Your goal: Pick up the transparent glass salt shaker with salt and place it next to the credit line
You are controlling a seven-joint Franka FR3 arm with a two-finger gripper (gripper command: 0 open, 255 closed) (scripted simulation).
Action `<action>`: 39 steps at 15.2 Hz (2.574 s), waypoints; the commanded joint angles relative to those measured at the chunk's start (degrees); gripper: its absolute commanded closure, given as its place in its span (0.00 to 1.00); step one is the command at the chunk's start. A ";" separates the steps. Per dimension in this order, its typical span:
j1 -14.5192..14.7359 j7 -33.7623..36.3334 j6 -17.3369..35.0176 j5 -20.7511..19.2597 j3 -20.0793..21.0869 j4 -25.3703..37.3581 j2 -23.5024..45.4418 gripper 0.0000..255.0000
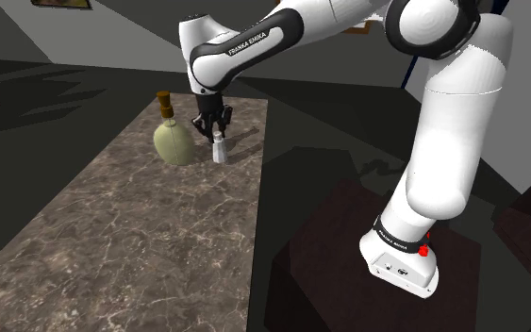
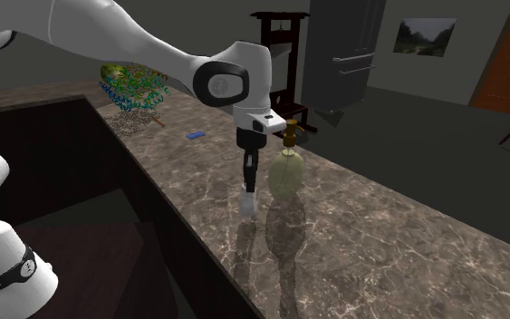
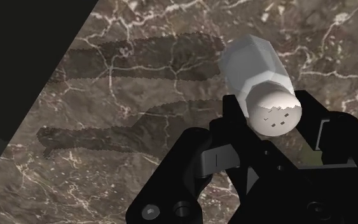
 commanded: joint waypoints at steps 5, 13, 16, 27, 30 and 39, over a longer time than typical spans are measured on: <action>-0.05 -0.56 -3.95 0.49 0.12 2.48 -1.51 1.00; -0.03 -1.22 -9.63 0.99 0.25 6.79 -2.93 1.00; -0.01 -1.44 -11.81 1.12 0.29 8.65 -3.27 1.00; 0.17 -2.12 -20.17 1.34 0.41 16.79 -3.52 1.00; 0.85 -1.03 -20.93 1.44 0.90 16.76 -4.22 1.00; 6.88 9.85 -20.54 2.35 5.69 11.07 -8.69 1.00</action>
